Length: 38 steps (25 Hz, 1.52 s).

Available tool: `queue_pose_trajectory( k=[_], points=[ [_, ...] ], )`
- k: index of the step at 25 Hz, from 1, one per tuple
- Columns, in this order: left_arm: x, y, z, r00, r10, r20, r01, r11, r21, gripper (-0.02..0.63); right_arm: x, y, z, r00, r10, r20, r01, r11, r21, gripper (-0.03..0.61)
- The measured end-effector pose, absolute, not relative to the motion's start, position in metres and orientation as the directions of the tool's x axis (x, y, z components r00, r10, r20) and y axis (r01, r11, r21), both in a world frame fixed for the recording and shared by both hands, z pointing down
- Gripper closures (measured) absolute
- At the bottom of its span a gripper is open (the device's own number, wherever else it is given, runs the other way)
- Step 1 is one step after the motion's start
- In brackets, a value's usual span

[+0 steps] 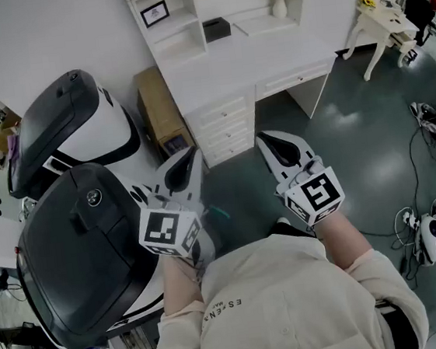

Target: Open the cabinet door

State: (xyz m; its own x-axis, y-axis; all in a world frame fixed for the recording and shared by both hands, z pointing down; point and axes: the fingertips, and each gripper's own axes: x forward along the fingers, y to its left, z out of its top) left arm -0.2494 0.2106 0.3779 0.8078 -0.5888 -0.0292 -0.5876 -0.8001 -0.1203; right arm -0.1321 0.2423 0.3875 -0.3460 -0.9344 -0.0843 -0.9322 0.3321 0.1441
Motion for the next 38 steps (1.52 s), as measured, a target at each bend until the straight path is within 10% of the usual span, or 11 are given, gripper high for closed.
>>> queue_pose_trajectory(
  k=[16,21,38],
  points=[
    [-0.260,0.206,0.383,0.807,-0.589,-0.049,-0.591,-0.800,-0.103,0.611,-0.140,0.236,0.379,-0.303,-0.945,-0.124,-0.947,0.284,0.148,0.565],
    [-0.250,0.199,0.376,0.815,-0.578,-0.044,-0.569,-0.782,-0.257,0.414,-0.138,0.224,0.382,-0.303,-0.946,-0.114,-0.947,0.286,0.144,0.565],
    [-0.173,0.076,0.374,0.694,-0.717,-0.063,-0.718,-0.683,-0.137,0.416,-0.043,0.096,0.387,-0.417,-0.906,-0.079,-0.906,0.406,0.121,0.563]
  ],
)
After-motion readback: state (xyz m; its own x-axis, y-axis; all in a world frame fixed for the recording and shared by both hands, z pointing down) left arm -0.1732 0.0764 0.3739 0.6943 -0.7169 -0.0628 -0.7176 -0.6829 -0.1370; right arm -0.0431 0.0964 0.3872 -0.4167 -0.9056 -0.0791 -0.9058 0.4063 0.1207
